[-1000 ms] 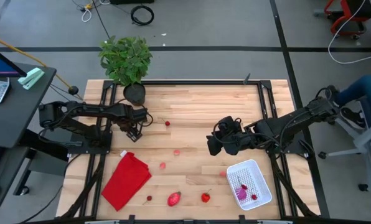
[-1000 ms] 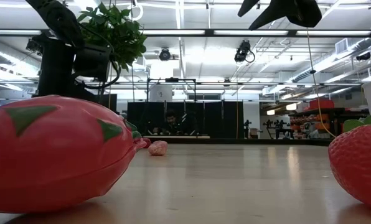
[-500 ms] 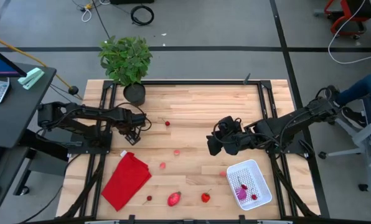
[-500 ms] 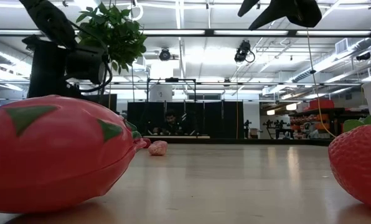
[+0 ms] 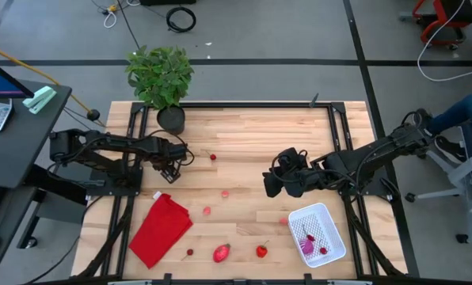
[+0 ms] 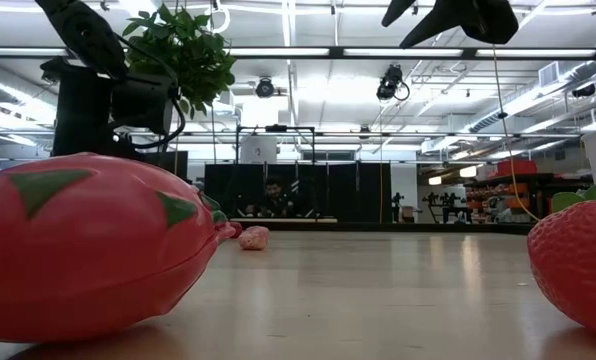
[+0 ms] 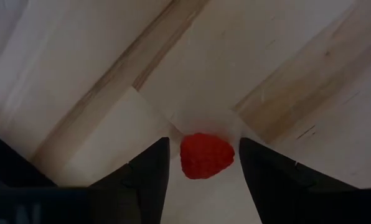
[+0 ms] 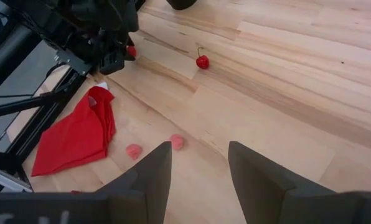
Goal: Pick and placing Produce into tupperware
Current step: Put the red raspberry into the white basket
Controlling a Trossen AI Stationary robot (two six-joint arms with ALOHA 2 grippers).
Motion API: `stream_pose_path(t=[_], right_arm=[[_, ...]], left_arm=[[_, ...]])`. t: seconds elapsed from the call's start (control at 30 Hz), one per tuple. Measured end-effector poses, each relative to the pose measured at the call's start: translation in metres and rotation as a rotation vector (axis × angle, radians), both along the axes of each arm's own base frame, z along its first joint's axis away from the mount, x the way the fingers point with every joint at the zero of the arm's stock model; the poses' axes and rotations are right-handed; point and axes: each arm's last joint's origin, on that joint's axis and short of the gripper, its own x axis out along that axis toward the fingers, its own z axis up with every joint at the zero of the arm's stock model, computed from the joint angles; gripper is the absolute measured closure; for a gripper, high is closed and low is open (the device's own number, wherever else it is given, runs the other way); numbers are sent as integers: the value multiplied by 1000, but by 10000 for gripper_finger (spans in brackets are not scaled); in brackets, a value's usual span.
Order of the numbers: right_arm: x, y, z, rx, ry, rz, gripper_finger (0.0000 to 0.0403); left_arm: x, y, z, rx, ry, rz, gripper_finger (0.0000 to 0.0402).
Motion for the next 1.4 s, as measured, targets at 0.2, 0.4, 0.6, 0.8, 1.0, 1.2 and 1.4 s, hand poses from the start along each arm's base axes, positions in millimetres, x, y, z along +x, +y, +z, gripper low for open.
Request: stream_pose_path(t=[0.2, 0.4, 0.6, 0.8, 1.0, 1.2, 1.4], right_arm=[[0, 0, 0, 0, 0, 0, 235], [0, 0, 0, -1, 0, 1, 235], [0, 0, 0, -5, -1, -4, 235], [-6, -4, -3, -46, 62, -18, 235], [-32, -22, -15, -76, 325, -150, 238], [-66, -40, -20, 5, 713, -286, 238], [-70, -52, -23, 24, 747, -212, 237]], left_arm=[[0, 0, 0, -5, -3, 1, 229], [0, 0, 0, -4, 0, 2, 291], [5, -2, 3, -96, -50, 13, 291], [47, -7, 44, -188, -306, -58, 291], [98, -25, 122, -184, -678, -215, 291], [121, -49, 194, -171, -987, -316, 291], [158, -81, 216, -180, -1158, -316, 291]])
